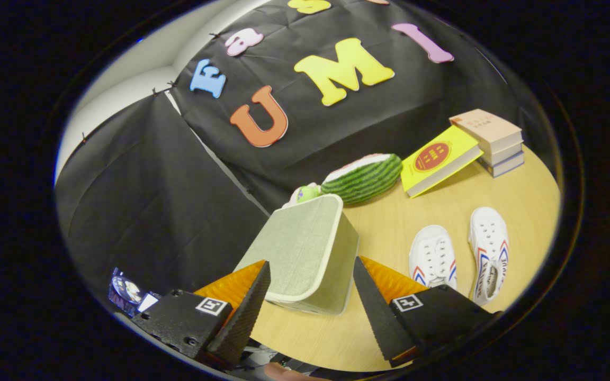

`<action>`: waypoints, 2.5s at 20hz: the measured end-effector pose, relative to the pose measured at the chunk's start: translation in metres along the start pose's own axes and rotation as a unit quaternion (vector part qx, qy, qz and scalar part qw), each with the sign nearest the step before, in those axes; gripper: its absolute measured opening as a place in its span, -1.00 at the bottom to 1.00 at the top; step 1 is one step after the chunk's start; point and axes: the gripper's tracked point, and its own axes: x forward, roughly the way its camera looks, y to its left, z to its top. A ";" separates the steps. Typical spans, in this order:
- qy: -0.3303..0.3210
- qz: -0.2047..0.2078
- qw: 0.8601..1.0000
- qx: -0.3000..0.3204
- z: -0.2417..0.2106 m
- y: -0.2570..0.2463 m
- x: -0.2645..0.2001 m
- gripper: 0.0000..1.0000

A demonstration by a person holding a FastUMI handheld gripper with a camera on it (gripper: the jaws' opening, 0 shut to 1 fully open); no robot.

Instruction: Open the storage box then place both shoes into the box .Put the left shoe in first, then the right shoe, with the right side of both shoes facing outward in a uniform manner.

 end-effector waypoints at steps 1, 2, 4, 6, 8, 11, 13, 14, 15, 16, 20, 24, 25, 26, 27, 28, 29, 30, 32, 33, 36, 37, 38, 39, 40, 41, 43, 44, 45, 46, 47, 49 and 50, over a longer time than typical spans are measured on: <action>0.011 0.007 1.000 0.018 0.003 -0.009 0.012 0.95; 0.021 0.016 0.999 0.033 0.004 -0.016 0.026 0.95; 0.049 0.028 0.997 0.060 0.005 -0.032 0.051 0.93; 0.091 0.044 0.991 0.092 0.003 -0.042 0.075 0.92; 0.129 0.080 0.979 0.139 0.002 -0.040 0.095 0.89; 0.161 0.157 0.952 0.207 0.009 -0.024 0.111 0.71; 0.161 0.173 0.937 0.257 0.008 -0.023 0.121 0.37; 0.174 0.173 0.932 0.267 0.001 -0.024 0.126 0.09; 0.178 0.195 0.922 0.282 0.003 -0.019 0.124 -0.20; 0.180 0.204 0.920 0.283 0.004 -0.017 0.120 -0.31; 0.162 0.195 0.937 0.241 0.007 -0.013 0.119 -0.89; 0.143 0.194 0.947 0.214 0.025 0.020 0.102 -0.89; 0.135 0.197 0.946 0.218 0.033 0.031 0.099 -0.90; 0.126 0.201 0.948 0.212 0.038 0.045 0.095 -0.90; 0.113 0.205 0.952 0.196 0.043 0.059 0.092 -0.90; 0.095 0.203 0.957 0.182 0.048 0.071 0.089 -0.89; 0.085 0.203 0.962 0.162 0.051 0.083 0.087 -0.89; 0.076 0.200 0.965 0.150 0.048 0.093 0.086 -0.89; 0.055 0.205 0.966 0.146 0.049 0.119 0.084 -0.89; 0.048 0.207 0.966 0.147 0.050 0.131 0.084 -0.87; 0.028 0.212 0.965 0.151 0.053 0.161 0.090 -0.86; 0.023 0.216 0.964 0.150 0.053 0.170 0.092 -0.86; 0.013 0.219 0.964 0.153 0.052 0.179 0.094 -0.85; 0.003 0.223 0.963 0.152 0.054 0.190 0.098 -0.81; -0.007 0.221 0.963 0.154 0.057 0.197 0.104 -0.78; -0.009 0.221 0.963 0.153 0.056 0.206 0.112 -0.73; 0.009 0.221 0.963 0.152 0.045 0.224 0.129 -0.72; 0.019 0.217 0.966 0.143 0.038 0.230 0.137 -0.70; 0.020 0.223 0.965 0.138 0.035 0.242 0.144 -0.70; 0.026 0.226 0.965 0.132 0.031 0.253 0.151 -0.68; 0.025 0.228 0.965 0.126 0.028 0.262 0.155 -0.66; 0.028 0.209 0.973 0.095 0.020 0.267 0.165 -0.57; 0.032 0.208 0.974 0.077 0.016 0.270 0.166 -0.53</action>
